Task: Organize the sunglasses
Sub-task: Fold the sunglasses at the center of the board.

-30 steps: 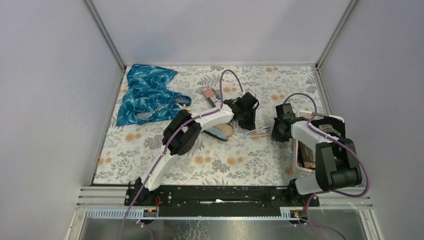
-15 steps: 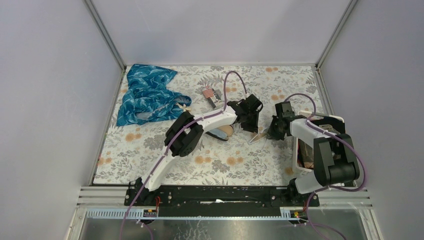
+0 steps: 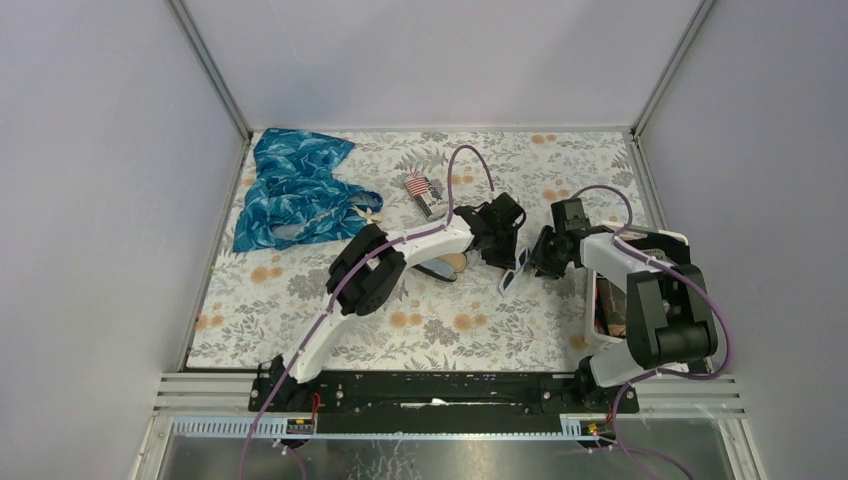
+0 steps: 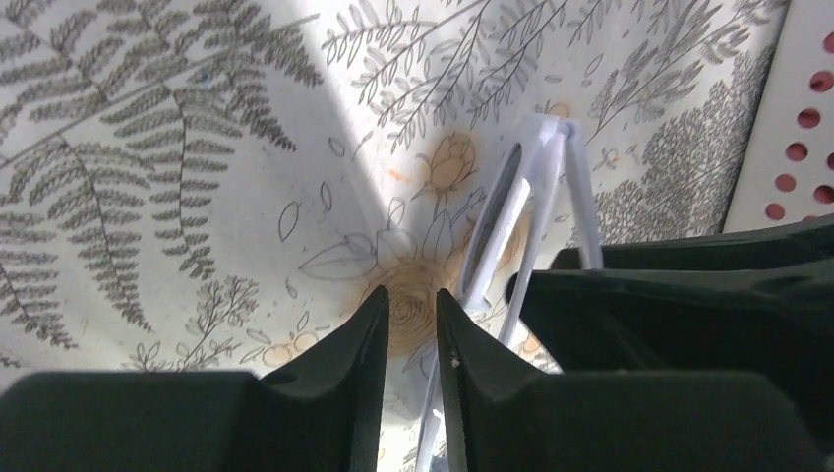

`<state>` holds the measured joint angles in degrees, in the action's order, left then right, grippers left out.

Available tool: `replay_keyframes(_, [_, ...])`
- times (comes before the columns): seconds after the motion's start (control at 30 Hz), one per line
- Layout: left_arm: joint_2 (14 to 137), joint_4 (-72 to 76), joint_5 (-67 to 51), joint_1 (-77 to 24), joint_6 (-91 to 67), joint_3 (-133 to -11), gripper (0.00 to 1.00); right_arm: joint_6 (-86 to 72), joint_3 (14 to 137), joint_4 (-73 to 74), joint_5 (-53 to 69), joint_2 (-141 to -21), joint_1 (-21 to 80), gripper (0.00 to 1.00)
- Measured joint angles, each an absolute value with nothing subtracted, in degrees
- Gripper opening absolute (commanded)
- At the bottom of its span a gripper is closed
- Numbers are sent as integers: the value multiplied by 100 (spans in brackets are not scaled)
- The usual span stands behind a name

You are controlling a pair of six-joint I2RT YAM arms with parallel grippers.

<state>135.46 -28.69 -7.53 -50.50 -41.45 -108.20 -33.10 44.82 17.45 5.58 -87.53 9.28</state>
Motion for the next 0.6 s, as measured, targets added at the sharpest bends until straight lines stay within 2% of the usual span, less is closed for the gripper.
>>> replay_keyframes(0.37, [12888, -2976, -698, -4668, -4145, -9939, 29, -3306, 4466, 1890, 502, -7898, 932, 48])
replay_keyframes(0.6, [12785, -2982, -709, -4563, -4150, -9924, 28, -3304, 4410, 1887, 530, -7887, 932, 37])
